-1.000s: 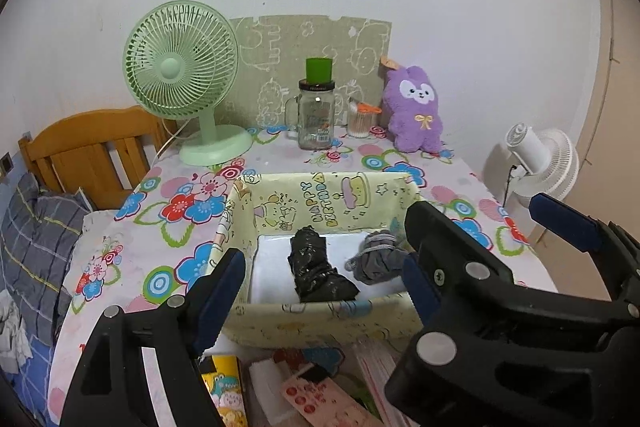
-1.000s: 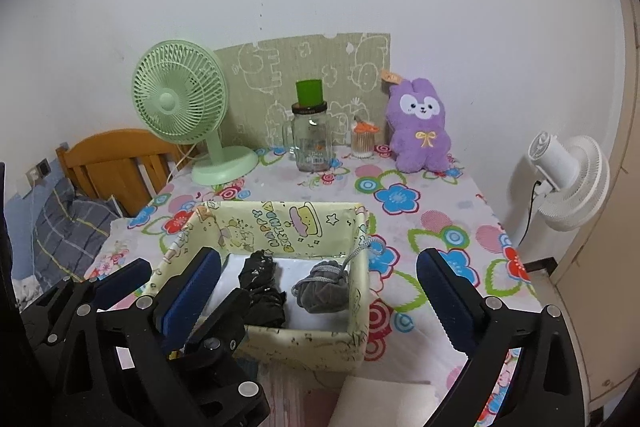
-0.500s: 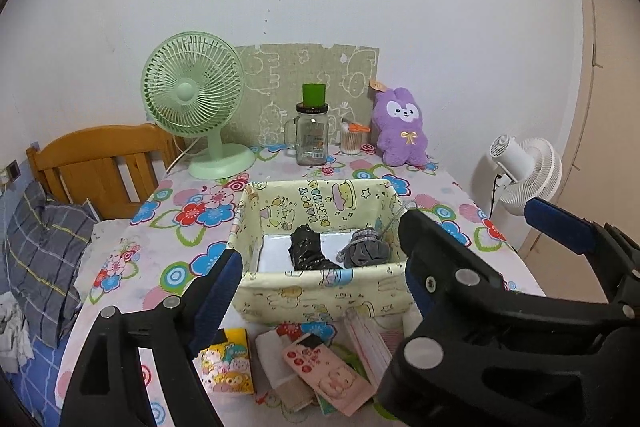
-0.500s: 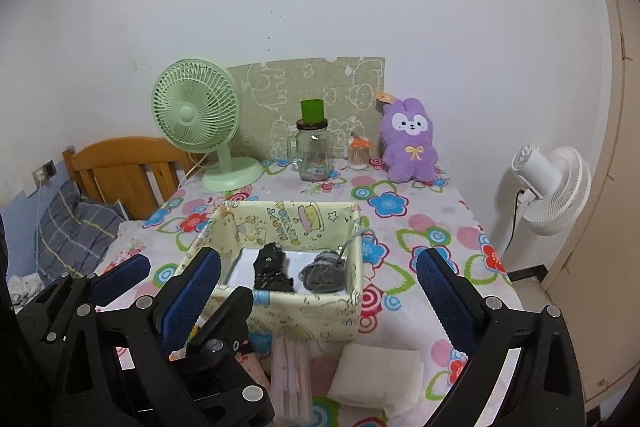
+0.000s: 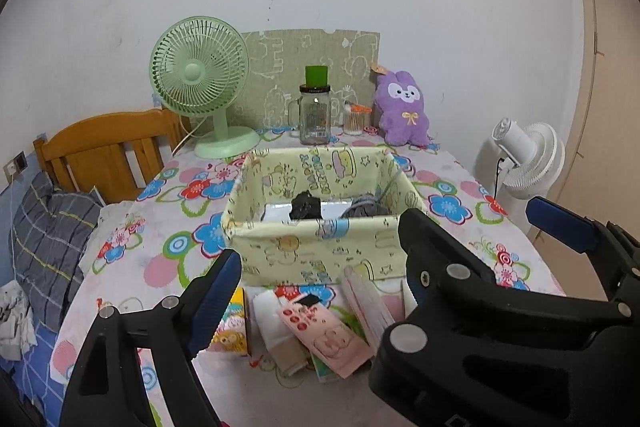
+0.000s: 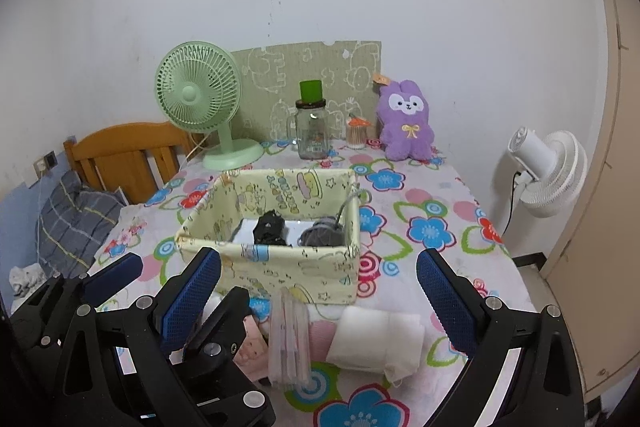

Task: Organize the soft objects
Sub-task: 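Open both tools and withdraw them from the box, then grasp the clear plastic bag with the left tool while the right tool grasps the white cloth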

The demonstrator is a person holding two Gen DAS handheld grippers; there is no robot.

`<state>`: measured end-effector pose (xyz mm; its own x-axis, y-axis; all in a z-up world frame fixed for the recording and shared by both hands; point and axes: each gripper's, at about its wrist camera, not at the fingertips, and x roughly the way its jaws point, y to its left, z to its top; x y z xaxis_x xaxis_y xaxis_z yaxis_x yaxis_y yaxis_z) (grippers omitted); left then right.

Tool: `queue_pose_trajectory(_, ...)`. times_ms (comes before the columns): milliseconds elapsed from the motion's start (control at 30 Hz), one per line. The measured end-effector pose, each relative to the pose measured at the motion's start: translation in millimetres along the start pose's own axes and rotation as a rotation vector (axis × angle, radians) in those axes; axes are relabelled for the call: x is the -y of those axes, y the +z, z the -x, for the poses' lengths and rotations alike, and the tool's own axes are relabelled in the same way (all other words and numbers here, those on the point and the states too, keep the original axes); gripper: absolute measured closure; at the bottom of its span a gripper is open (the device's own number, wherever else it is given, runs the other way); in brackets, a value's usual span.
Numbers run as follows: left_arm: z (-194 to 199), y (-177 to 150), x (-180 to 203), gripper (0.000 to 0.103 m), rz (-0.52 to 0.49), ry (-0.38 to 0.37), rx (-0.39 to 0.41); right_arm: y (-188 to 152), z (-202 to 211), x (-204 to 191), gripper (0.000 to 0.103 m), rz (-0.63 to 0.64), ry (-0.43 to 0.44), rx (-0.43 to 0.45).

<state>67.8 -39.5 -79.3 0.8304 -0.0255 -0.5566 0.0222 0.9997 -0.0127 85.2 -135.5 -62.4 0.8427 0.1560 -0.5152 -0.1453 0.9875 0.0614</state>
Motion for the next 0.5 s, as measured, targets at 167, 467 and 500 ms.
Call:
queue_pose_trajectory(167, -6.7, -10.7, 5.4, 0.017, 0.002, -0.006, -0.022, -12.8, -4.8, 5.7, 0.003, -0.008, -0.016, -0.014)
queue_pose_trajectory(467, -23.3, -28.5, 12.7, 0.017, 0.025, -0.012, -0.054, -29.6, -15.2, 17.9, 0.003, -0.010, -0.027, -0.022)
queue_pose_trajectory(500, -26.4, -30.0, 12.8, 0.017, 0.033, -0.009, -0.060, -31.7, -17.0, 18.6, 0.003, -0.008, -0.031, -0.024)
